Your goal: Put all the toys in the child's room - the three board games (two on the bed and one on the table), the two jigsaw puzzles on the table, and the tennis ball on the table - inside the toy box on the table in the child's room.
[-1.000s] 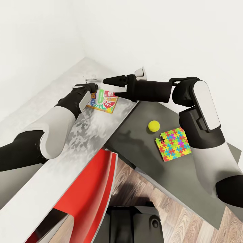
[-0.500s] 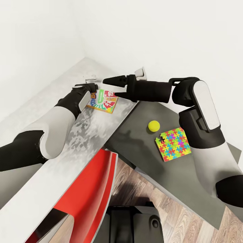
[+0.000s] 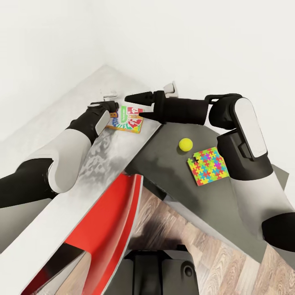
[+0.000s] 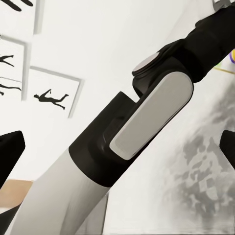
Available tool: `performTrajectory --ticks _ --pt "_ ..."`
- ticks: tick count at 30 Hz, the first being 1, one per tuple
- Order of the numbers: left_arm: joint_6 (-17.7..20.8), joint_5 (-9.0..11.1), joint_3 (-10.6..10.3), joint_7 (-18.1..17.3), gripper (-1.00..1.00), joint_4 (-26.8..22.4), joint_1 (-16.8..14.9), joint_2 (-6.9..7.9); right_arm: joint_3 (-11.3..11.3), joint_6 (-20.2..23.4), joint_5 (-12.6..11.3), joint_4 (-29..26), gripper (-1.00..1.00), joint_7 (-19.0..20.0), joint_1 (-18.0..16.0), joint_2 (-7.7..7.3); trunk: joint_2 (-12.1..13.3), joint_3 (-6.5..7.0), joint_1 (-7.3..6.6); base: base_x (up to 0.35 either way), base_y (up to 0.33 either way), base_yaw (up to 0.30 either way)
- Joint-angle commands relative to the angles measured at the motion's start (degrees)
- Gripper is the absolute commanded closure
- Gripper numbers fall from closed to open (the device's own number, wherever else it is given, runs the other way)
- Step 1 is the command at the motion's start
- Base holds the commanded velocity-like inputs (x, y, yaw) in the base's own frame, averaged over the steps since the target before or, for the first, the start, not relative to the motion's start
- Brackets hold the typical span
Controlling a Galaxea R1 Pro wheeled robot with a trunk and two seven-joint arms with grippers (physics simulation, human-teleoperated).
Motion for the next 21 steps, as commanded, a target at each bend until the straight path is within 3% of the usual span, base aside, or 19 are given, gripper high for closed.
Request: performTrajectory --ticks 1,7,21 --pt "0.32 -0.09 0.54 0.02 -1.0 0.02 0.01 -0.06 0.05 -0.05 -0.59 -0.04 -1.0 -0.58 -0.06 -0.04 -0.08 -0.08 0.01 -0.288 0.0 0.0" --pt "0.32 -0.09 0.54 0.02 -1.0 0.02 0.01 -0.12 0.03 -0.05 -0.59 -0.04 -1.0 -0.58 -0.06 -0.04 -0.08 -0.08 0.01 -0.234 0.0 0.0" --pt "0.32 -0.17 0.45 0.02 -1.0 0.02 0.01 -0.32 0.0 0.12 -0.59 -0.05 -1.0 -0.51 -0.06 -0.12 -0.08 -0.08 0.01 -0.026 0.0 0.0"
